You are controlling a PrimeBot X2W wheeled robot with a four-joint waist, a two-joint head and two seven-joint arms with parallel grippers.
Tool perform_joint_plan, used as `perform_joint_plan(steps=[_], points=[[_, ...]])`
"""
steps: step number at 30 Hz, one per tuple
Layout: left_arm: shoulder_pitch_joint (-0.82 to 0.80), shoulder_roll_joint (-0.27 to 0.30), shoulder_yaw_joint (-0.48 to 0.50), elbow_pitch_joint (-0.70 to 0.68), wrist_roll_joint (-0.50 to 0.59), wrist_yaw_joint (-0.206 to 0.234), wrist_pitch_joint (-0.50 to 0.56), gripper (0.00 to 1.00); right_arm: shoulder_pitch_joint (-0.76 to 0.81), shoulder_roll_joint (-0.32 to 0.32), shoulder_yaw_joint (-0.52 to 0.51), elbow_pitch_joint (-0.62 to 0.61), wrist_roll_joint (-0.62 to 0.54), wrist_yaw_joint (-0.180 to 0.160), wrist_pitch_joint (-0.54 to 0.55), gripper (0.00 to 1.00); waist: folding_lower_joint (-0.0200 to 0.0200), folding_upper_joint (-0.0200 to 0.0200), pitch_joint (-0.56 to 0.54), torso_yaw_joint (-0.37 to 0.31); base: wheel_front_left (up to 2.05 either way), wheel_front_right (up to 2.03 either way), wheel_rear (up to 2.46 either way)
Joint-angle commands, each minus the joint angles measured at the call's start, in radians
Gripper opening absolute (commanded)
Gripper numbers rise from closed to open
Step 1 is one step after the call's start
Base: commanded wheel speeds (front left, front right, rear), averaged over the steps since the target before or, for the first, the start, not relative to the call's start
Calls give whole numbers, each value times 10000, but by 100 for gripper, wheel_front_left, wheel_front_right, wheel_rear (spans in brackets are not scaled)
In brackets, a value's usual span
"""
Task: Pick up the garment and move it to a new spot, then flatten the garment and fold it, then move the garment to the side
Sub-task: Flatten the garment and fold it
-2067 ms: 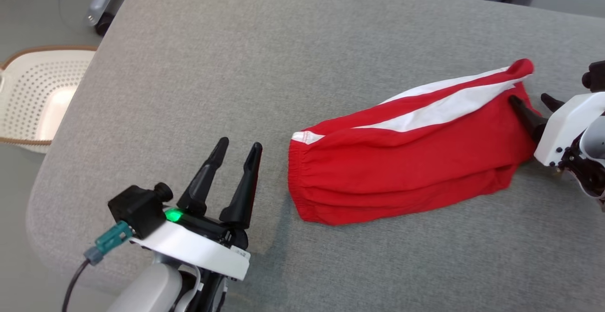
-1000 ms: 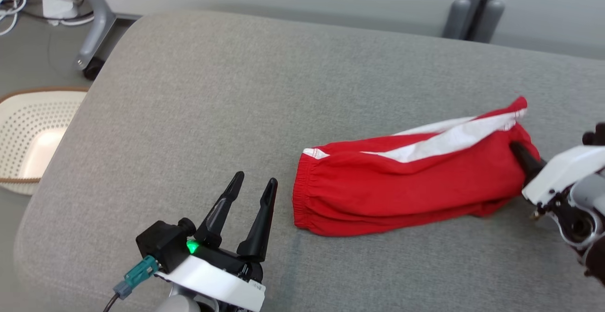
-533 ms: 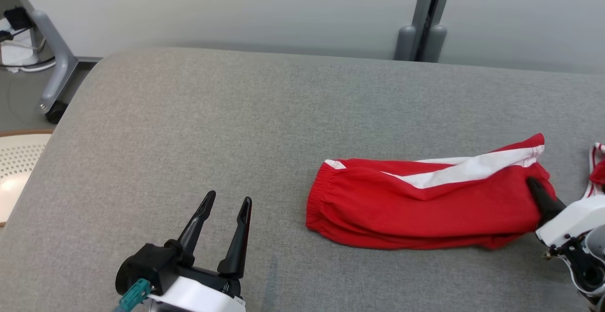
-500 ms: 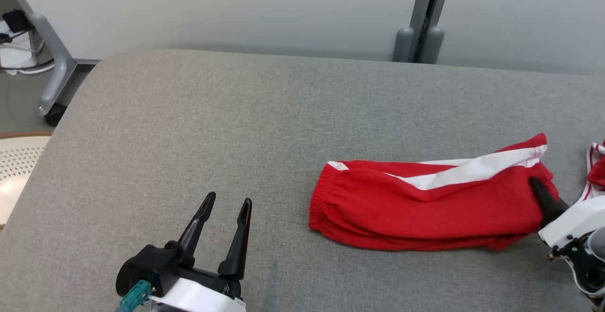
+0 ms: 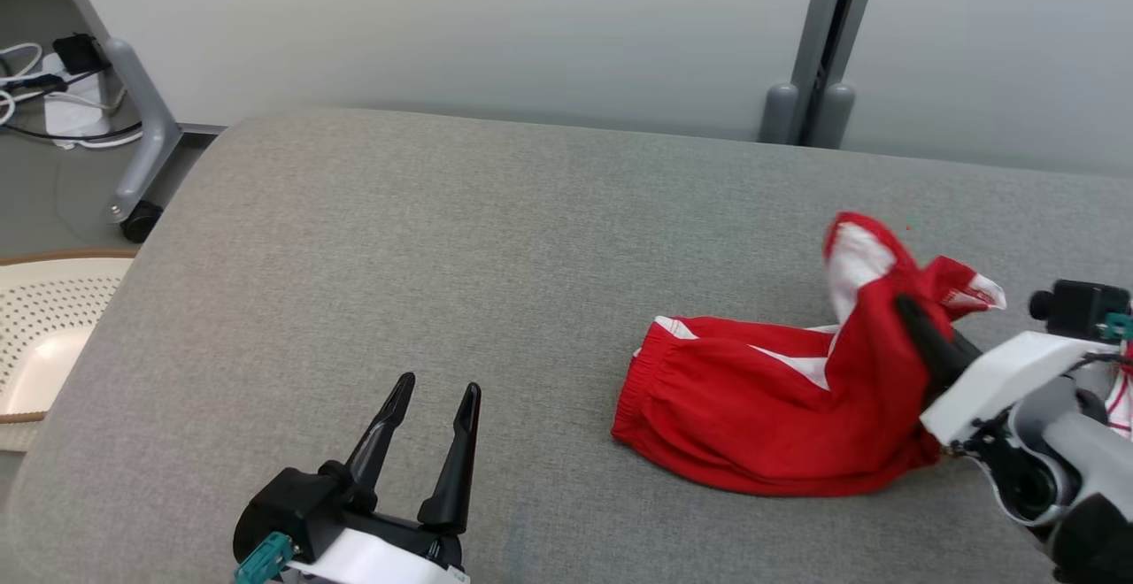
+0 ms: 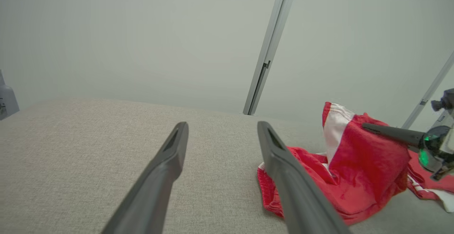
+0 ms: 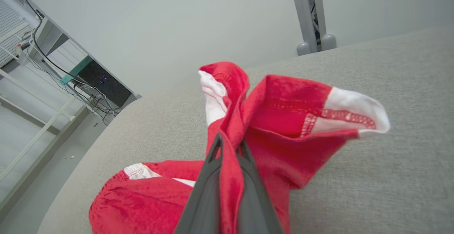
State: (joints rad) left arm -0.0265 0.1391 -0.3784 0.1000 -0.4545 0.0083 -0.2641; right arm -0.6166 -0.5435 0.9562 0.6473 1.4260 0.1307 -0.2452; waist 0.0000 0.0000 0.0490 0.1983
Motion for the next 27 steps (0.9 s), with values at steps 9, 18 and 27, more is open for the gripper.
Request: perform_joint_plan(steps=[9,18,27], points=[[82,-232,225,304,191,-352,5,100,-983,1591,945,798,-1104,2,1263,0,0,0,75,770,0,0,0],[-74,-407,301,462,315,-519,5,100,-1320,3128,1516,1806,-1577,2,2198,0,0,0,166,1024,0,0,0],[-15,-530,456,590,431,-652,5,100,-1095,3967,1802,2332,-1907,2,2217,83,0,0,130,783,0,0,0]])
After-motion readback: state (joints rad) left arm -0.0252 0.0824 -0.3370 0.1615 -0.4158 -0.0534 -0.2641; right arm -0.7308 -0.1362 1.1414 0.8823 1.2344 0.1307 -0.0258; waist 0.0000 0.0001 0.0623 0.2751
